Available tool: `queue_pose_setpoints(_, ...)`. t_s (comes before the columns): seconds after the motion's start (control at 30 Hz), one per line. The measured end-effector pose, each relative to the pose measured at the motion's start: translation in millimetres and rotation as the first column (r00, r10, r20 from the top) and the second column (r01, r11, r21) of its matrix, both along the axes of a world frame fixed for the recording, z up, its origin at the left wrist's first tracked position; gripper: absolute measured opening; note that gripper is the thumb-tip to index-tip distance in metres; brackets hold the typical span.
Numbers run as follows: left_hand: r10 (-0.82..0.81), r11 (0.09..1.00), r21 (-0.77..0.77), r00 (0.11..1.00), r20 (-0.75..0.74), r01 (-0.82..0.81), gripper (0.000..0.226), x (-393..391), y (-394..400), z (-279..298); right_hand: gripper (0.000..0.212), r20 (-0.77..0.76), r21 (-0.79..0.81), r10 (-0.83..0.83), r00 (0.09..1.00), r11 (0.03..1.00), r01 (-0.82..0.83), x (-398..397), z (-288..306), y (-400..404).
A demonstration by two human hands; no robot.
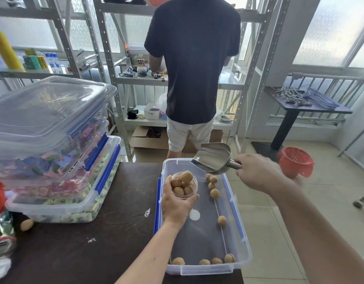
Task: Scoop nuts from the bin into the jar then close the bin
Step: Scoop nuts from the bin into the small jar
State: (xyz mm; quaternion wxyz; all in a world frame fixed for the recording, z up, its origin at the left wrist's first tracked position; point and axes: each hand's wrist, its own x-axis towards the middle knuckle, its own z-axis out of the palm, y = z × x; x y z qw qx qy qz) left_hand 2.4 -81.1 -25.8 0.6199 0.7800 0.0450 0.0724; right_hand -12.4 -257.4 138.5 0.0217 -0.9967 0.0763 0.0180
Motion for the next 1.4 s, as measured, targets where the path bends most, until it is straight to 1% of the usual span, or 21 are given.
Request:
queue_pose_setpoints(0.07, 0.014, 1.000, -0.027, 1.000, 0.008, -0.014, 0.096, -1, 0, 6, 0.014, -0.002, 0.121, -0.063, 0.998, 0.991, 0.062, 1, -22, 1)
queue_pose_setpoints(0.13, 0.028, 0.999, -0.044, 0.999, 0.025, -0.027, 0.094, -1, 1, 13, 0.010, -0.033, 0.266, -0.117, 0.993, 0.956, 0.122, 0, -45, 5)
queue_pose_setpoints(0.2, 0.038, 0.998, -0.046, 0.998, 0.050, -0.036, 0.093, 0, 1, 19, 0.014, -0.086, 0.394, -0.149, 0.985, 0.903, 0.171, 1, -71, 10)
queue_pose_setpoints(0.33, 0.058, 0.998, -0.045, 0.993, 0.104, -0.054, 0.095, 1, 5, 31, 0.010, -0.165, 0.571, -0.218, 0.962, 0.774, 0.274, 6, -123, 27)
queue_pose_setpoints(0.43, 0.069, 0.997, -0.042, 0.987, 0.145, -0.063, 0.096, 1, 10, 41, 0.016, -0.229, 0.645, -0.270, 0.935, 0.677, 0.354, 5, -147, 44)
queue_pose_setpoints(0.57, 0.085, 0.996, -0.056, 0.982, 0.167, -0.076, 0.096, -1, 20, 52, 0.034, -0.297, 0.676, -0.278, 0.914, 0.614, 0.407, 3, -171, 63)
queue_pose_setpoints(0.67, 0.096, 0.995, -0.055, 0.978, 0.184, -0.087, 0.096, -2, 30, 56, 0.034, -0.341, 0.639, -0.293, 0.893, 0.625, 0.449, -2, -180, 73)
queue_pose_setpoints(0.8, 0.123, 0.992, -0.046, 0.971, 0.205, -0.116, 0.093, -5, 46, 64, 0.035, -0.392, 0.613, -0.264, 0.881, 0.639, 0.465, -9, -190, 81)
queue_pose_setpoints(0.9, 0.141, 0.990, -0.043, 0.966, 0.215, -0.135, 0.091, -6, 60, 66, 0.026, -0.429, 0.610, -0.243, 0.870, 0.632, 0.478, -11, -197, 85)
queue_pose_setpoints(0.93, 0.153, 0.988, -0.040, 0.965, 0.214, -0.148, 0.091, -6, 65, 65, 0.020, -0.447, 0.598, -0.234, 0.863, 0.639, 0.483, -11, -198, 87)
queue_pose_setpoints(0.97, 0.170, 0.985, -0.032, 0.962, 0.214, -0.167, 0.090, -6, 70, 64, 0.021, -0.467, 0.585, -0.216, 0.857, 0.652, 0.483, -11, -198, 90)
queue_pose_setpoints(1.03, 0.206, 0.978, -0.001, 0.953, 0.220, -0.211, 0.090, -7, 80, 63, 0.036, -0.493, 0.529, -0.229, 0.839, 0.687, 0.498, -7, -196, 95)
queue_pose_setpoints(1.1, 0.229, 0.972, 0.004, 0.950, 0.214, -0.236, 0.090, -8, 90, 61, 0.051, -0.466, 0.496, -0.284, 0.838, 0.701, 0.513, -6, -188, 101)
queue_pose_setpoints(1.2, 0.261, 0.964, 0.001, 0.946, 0.191, -0.266, 0.090, -10, 105, 53, 0.063, -0.318, 0.522, -0.271, 0.908, 0.750, 0.407, -3, -177, 111)
queue_pose_setpoints(1.3, 0.302, 0.952, 0.005, 0.943, 0.142, -0.306, 0.091, -15, 117, 39, 0.067, -0.159, 0.540, -0.233, 0.959, 0.793, 0.282, 5, -169, 121)
queue_pose_setpoints(1.4, 0.352, 0.933, 0.034, 0.930, 0.106, -0.358, 0.091, -20, 125, 22, 0.065, -0.083, 0.580, -0.193, 0.978, 0.788, 0.205, 16, -159, 133)
